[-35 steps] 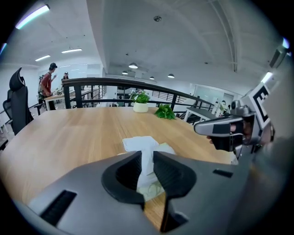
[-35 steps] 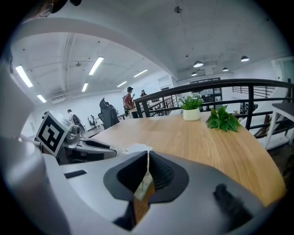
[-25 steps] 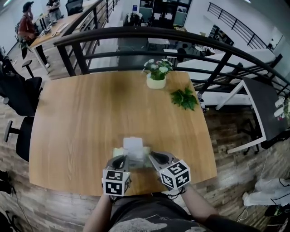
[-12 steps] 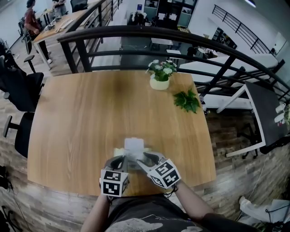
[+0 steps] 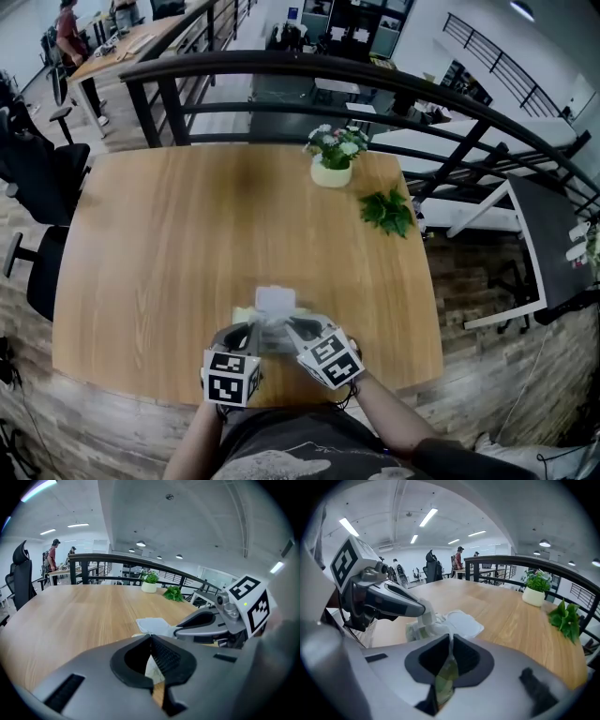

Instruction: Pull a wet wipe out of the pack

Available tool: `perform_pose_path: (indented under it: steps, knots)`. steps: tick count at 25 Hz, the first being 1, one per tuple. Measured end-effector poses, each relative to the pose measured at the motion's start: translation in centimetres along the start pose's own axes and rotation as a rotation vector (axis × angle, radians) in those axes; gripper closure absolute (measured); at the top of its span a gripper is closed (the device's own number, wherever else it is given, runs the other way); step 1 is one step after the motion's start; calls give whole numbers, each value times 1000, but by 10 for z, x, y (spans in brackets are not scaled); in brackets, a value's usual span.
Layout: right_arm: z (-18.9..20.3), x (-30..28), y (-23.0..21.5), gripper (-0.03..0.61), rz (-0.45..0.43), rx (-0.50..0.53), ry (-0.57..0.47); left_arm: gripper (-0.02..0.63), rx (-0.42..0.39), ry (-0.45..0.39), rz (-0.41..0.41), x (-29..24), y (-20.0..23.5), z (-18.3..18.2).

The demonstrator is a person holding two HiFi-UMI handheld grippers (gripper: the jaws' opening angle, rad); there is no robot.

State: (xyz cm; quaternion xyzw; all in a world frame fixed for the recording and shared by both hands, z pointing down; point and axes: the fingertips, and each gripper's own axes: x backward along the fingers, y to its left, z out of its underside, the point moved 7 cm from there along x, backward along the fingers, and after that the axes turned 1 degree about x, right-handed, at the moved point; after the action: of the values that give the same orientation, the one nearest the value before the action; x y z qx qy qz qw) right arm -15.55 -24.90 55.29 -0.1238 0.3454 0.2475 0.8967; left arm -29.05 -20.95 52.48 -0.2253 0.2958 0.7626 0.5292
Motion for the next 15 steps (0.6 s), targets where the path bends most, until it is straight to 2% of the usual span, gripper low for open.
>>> perform_pose_path:
  steps: [4, 7, 15]
  knots:
    - [2, 4, -2, 538, -34, -59, -19, 598, 20, 11, 9, 0, 2, 1]
    - [3, 8, -2, 540, -50, -67, -32, 598, 30, 17, 5, 0, 3, 3]
    - [9, 15, -8, 543, -12, -55, -30, 598, 33, 17, -11, -2, 4, 2]
